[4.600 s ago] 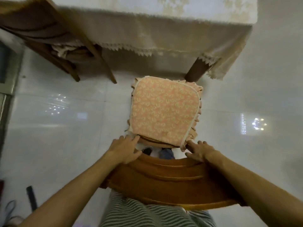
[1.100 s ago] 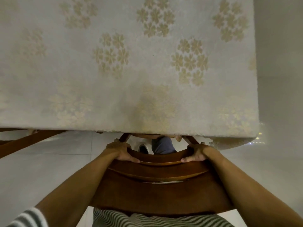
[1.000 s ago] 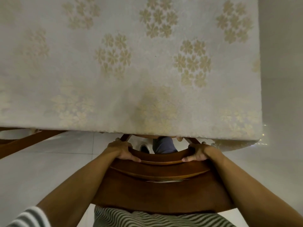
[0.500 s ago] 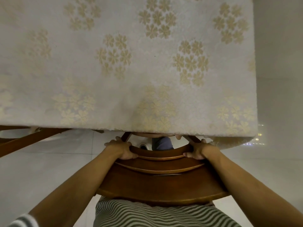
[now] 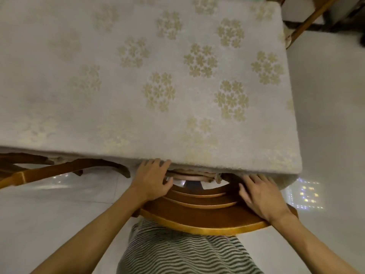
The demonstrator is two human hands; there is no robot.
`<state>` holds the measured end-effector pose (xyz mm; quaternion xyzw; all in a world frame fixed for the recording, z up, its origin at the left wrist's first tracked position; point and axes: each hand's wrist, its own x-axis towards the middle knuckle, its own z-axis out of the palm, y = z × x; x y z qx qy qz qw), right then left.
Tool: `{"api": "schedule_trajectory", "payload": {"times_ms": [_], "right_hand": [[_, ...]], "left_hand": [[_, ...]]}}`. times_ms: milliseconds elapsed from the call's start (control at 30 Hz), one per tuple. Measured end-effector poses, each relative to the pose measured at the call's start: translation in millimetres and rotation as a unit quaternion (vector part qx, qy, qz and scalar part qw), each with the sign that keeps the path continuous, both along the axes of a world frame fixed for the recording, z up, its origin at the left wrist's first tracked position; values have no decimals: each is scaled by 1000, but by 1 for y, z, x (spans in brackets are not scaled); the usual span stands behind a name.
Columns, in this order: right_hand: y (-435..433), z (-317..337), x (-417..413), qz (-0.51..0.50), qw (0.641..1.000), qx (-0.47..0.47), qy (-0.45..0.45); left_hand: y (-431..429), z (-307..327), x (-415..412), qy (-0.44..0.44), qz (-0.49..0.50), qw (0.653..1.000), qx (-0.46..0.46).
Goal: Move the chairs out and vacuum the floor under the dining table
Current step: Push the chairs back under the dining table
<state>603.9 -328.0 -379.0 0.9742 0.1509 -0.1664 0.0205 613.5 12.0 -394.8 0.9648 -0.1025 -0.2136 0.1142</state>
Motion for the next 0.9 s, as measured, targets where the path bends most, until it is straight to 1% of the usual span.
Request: {"api": "schedule_trajectory", "payload": {"times_ms": [33,100,167,267,333,433,533,633,733,900], "right_hand": [[1,3,3,-6,1000,7,-18],[5,9,12,-25,998,18,-54],[7,11,20,-39,997,23,-63],[8,15,29,-52,996,42,-51],[8,18,35,-58,997,48,-35],[9,18,41,-53,998,33,-6],[10,18,44,-55,997,45,-12],[5,19,51,-86,993,76,-33],[-12,27,62,-124,986,104,-47],[-80,46,67,-163,978,121,-55]], "left_hand": [[-1,3,4,6,6,1000,-3],[-1,10,11,-9,17,1000,-9],[-2,17,16,-34,7,999,-5],[-6,19,22,-60,-25,998,14],[-9,20,28,-58,-37,997,36],[-14,20,33,-40,-53,995,72],[-13,21,35,-26,-34,996,78],[-18,27,42,-28,5,998,52],[-39,39,52,-30,19,998,52],[-112,66,68,-42,-20,997,54]]}}
